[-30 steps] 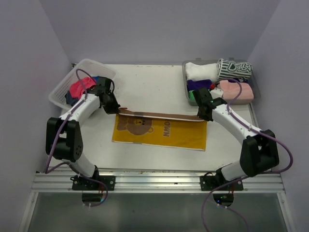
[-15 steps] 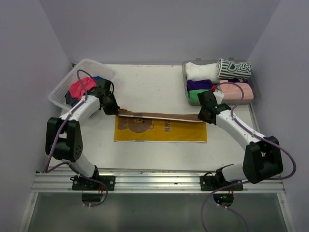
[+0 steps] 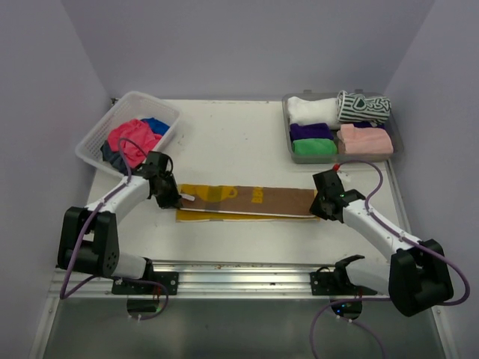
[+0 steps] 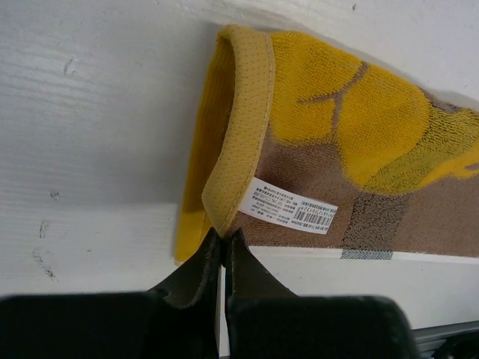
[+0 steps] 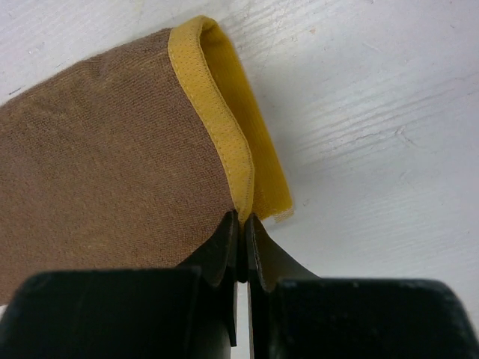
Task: Roll the towels
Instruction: Fold the towel
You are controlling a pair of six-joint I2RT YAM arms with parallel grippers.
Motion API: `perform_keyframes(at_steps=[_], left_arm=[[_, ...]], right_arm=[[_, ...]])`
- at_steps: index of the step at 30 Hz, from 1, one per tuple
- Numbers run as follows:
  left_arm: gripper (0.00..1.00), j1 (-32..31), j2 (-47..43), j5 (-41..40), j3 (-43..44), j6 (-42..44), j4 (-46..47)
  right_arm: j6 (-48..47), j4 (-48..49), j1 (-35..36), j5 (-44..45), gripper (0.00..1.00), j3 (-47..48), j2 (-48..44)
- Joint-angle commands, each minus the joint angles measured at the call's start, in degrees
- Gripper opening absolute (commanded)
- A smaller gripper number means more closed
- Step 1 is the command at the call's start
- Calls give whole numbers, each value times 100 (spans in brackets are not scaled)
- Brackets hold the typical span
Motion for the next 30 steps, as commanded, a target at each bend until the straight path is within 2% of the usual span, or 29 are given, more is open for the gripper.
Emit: perform_keyframes(at_steps=[1,17,30], left_arm=[[0,58,-233,-22,-143,27,435],[0,49,-1084,163,-573,-210,277],[0,49,-1147,260,-1304,-438,681]], right_arm=[[101,187,-2,97,0,-33,-49],[110,99,-2,290,0,82,-190],[171,345,-2,352,0,-253,100]])
